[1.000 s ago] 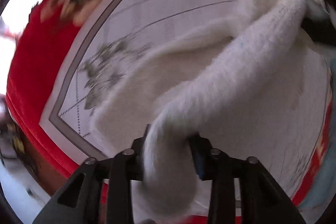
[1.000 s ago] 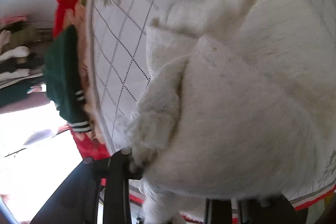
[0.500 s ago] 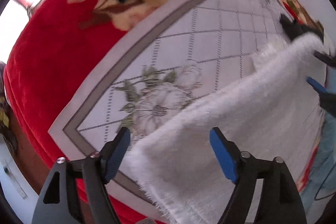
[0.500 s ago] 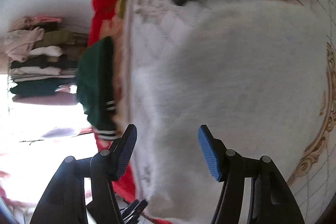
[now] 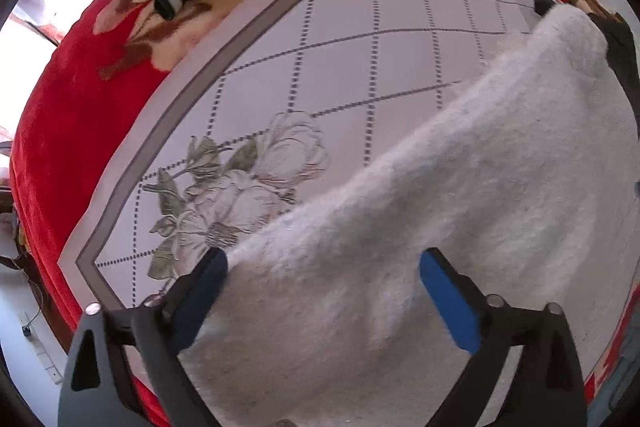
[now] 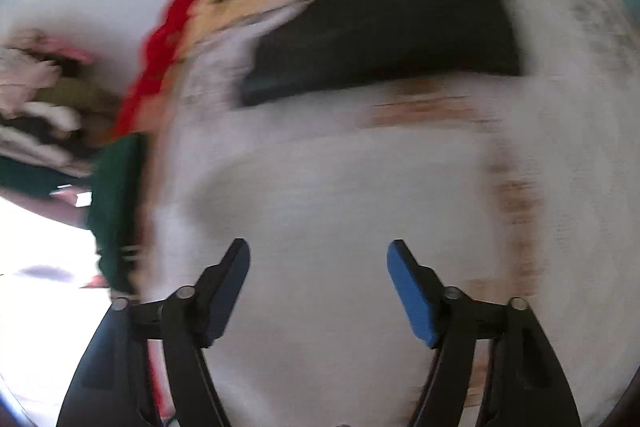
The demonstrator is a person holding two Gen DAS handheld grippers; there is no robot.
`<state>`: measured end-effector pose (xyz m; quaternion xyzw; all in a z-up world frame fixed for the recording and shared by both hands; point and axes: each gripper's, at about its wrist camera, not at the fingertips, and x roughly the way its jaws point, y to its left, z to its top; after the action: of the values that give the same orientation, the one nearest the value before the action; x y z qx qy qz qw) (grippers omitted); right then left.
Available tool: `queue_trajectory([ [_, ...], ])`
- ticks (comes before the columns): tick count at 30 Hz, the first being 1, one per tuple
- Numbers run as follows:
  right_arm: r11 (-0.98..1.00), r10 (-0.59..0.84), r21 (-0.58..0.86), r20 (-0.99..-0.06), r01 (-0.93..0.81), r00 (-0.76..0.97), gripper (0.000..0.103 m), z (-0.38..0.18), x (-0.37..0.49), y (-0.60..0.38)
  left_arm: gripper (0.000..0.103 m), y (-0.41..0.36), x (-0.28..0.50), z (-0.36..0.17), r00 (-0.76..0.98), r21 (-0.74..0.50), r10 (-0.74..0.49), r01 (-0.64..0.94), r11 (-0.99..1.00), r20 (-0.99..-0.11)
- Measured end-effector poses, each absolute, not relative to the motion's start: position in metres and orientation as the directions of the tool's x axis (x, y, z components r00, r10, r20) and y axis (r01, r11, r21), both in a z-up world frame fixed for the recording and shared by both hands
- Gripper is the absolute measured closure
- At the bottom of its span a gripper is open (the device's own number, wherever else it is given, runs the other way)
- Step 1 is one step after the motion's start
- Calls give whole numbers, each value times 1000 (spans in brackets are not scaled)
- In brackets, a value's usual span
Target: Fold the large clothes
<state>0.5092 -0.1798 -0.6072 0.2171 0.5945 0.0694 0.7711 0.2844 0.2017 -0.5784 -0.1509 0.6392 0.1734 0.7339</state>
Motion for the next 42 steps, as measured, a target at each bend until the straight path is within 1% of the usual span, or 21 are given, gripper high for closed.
queue_trajectory([
  [4, 808, 509, 523, -852, 270, 128, 27, -690, 517, -230, 0, 188, 292, -580, 105, 31, 83, -423, 905, -991],
  [7, 692, 666, 662, -739, 286, 100, 18, -728, 523, -225, 0, 173, 302, -582, 100, 47, 97, -414, 909, -990],
  [8, 672, 687, 686, -718, 279, 111, 21, -732, 524, -224, 0, 170, 305, -581, 100, 53, 103, -410, 910, -990],
  [9, 652, 705, 710, -697, 265, 133, 33, -732, 527, -223, 0, 167, 308, -580, 100, 59, 109, -407, 912, -989],
  [10, 626, 725, 733, -673, 266, 149, 76, -734, 526, -223, 0, 162, 312, -579, 103, 72, 123, -402, 913, -987],
  [11, 609, 726, 735, -668, 298, 165, 80, -737, 521, -229, 0, 157, 317, -577, 111, 82, 135, -395, 915, -985],
  [13, 551, 713, 742, -657, 381, 246, 82, -732, 502, -247, 0, 147, 322, -572, 121, 98, 155, -385, 918, -980],
  [17, 478, 554, 679, -726, 557, 408, 82, -709, 422, -306, 0, 123, 330, -563, 127, 102, 159, -366, 925, -979],
  [19, 418, 467, 617, -775, 666, 425, 82, -702, 365, -343, 0, 111, 322, -559, 132, 116, 168, -330, 937, -977],
  [21, 434, 416, 533, -834, 726, 364, 78, -694, 312, -368, 0, 101, 308, -556, 130, 119, 164, -297, 947, -978],
  [23, 498, 404, 444, -879, 745, 253, 60, -688, 274, -377, 0, 89, 305, -559, 113, 111, 147, -274, 955, -983],
  [25, 596, 442, 387, -890, 703, 116, 56, -687, 247, -380, 0, 71, 297, -550, 120, 116, 149, -246, 962, -981],
  [27, 659, 457, 368, -889, 656, 39, 54, -680, 237, -386, 0, 58, 290, -544, 122, 131, 161, -218, 967, -979],
  [29, 753, 393, 309, -919, 581, -19, 54, -657, 235, -391, 0, 45, 286, -536, 133, 128, 156, -199, 972, -979],
  [30, 778, 363, 296, -932, 555, -12, 54, -644, 237, -390, 0, 41, 286, -532, 141, 121, 150, -196, 973, -979],
  [33, 861, 160, 190, -982, 473, 104, 53, -588, 244, -394, 0, 23, 297, -529, 157, 81, 110, -180, 980, -982],
  [35, 875, 114, 185, -977, 448, 181, 53, -560, 263, -397, 0, 12, 311, -533, 165, 23, 53, -180, 983, -985],
  [36, 881, 125, 197, -974, 430, 190, 54, -556, 271, -395, 0, 8, 318, -537, 168, 13, 43, -174, 985, -985],
  [38, 906, 190, 247, -963, 343, 192, 74, -549, 294, -384, 0, -4, 340, -553, 163, 1, 25, -143, 990, -986],
  [40, 900, 313, 346, -936, 265, 160, 75, -561, 330, -321, 0, -6, 356, -575, 131, 36, 54, -135, 990, -990],
  [42, 888, 391, 409, -912, 210, 124, 75, -576, 351, -283, 0, -2, 369, -602, 78, 3, 15, -154, 988, -997],
])
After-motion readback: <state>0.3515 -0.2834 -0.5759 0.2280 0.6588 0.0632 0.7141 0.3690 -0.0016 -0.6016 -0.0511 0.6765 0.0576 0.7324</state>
